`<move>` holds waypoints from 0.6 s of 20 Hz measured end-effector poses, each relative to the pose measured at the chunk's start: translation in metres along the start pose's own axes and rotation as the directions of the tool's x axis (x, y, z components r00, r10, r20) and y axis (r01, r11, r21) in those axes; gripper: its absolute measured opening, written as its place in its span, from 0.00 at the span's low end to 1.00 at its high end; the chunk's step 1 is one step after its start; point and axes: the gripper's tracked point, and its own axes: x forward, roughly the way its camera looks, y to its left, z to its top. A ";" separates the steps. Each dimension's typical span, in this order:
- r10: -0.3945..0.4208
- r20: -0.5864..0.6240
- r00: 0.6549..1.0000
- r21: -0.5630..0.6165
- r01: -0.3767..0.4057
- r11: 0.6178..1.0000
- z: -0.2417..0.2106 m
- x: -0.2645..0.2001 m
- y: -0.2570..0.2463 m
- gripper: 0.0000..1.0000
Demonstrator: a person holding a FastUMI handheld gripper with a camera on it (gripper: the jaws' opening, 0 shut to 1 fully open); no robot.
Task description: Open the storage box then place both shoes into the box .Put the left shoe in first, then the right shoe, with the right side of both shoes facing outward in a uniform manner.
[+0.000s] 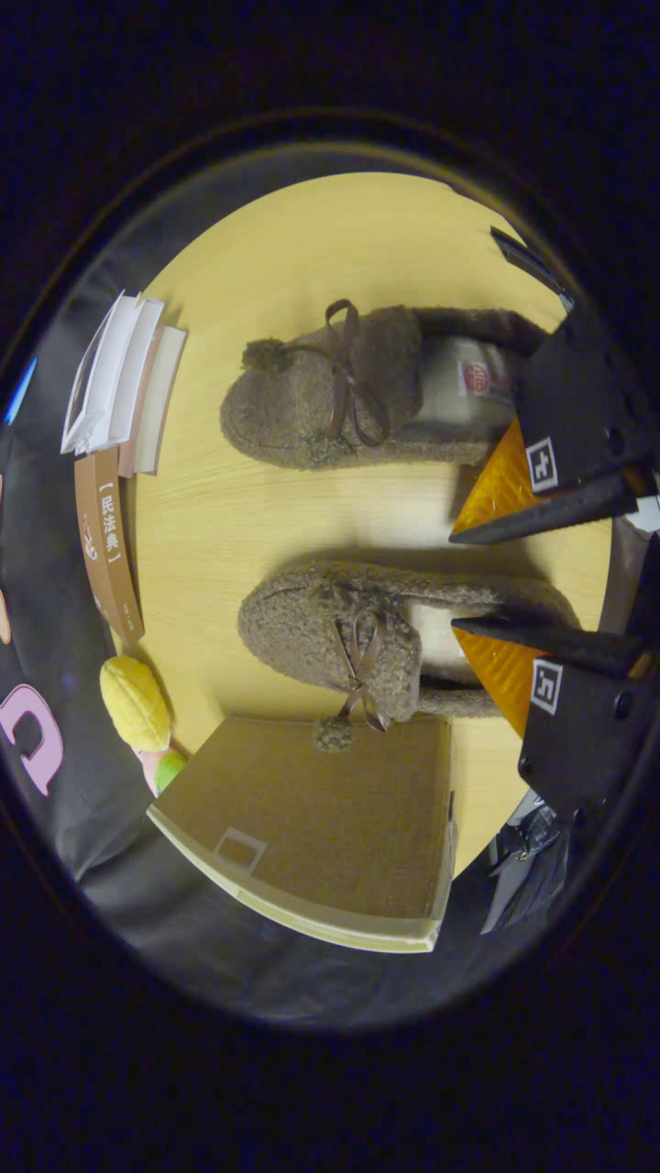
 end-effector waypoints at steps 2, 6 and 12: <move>0.000 -0.026 1.000 0.031 0.001 1.000 0.000 0.002 0.001 0.29; -0.019 -0.067 0.998 0.033 0.022 0.999 0.001 0.003 0.002 0.14; -0.028 -0.076 0.997 0.024 0.030 0.999 0.002 0.001 0.002 0.04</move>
